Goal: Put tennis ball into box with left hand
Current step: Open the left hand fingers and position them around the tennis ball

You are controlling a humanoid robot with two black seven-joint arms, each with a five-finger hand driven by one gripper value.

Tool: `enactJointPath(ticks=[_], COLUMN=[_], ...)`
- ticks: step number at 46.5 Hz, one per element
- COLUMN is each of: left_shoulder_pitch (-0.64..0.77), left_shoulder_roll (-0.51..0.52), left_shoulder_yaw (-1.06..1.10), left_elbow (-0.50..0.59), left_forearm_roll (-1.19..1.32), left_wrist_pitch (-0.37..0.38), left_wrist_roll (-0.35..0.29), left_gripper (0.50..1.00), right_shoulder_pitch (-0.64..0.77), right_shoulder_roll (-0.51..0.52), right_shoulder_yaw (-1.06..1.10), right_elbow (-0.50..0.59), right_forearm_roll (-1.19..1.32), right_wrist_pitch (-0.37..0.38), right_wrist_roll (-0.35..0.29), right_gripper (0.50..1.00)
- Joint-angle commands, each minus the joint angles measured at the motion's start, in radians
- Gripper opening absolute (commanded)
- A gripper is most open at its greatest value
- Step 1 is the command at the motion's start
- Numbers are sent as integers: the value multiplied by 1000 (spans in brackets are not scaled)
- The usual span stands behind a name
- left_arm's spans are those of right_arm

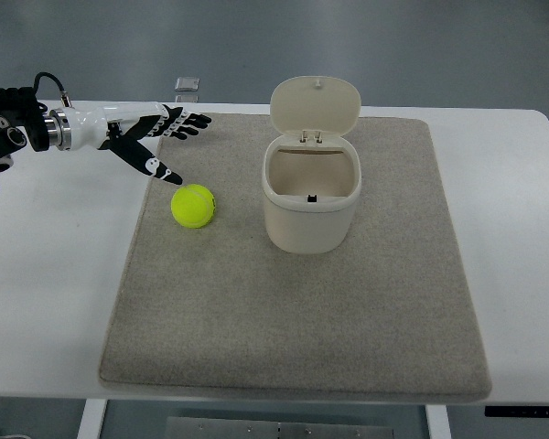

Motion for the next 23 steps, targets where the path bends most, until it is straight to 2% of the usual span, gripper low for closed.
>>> enactJointPath(ticks=[1,23], left_shoulder_pitch=[-11,-35], left_shoulder_roll=[32,181], left_shoulder_yaw=[2,-9], left_elbow=[-49,-215], left_forearm_roll=[3,126], left_wrist_pitch=[-3,-14], left_wrist_roll=[0,-28], left_gripper=[990,990], right_shoulder_pitch=[0,0], right_shoulder_roll=[0,0], right_shoulder_yaw=[0,0], right_elbow=[0,0], right_forearm_roll=[0,0], right_wrist_pitch=[0,0], right_wrist_roll=[0,0], right_gripper=[901,901])
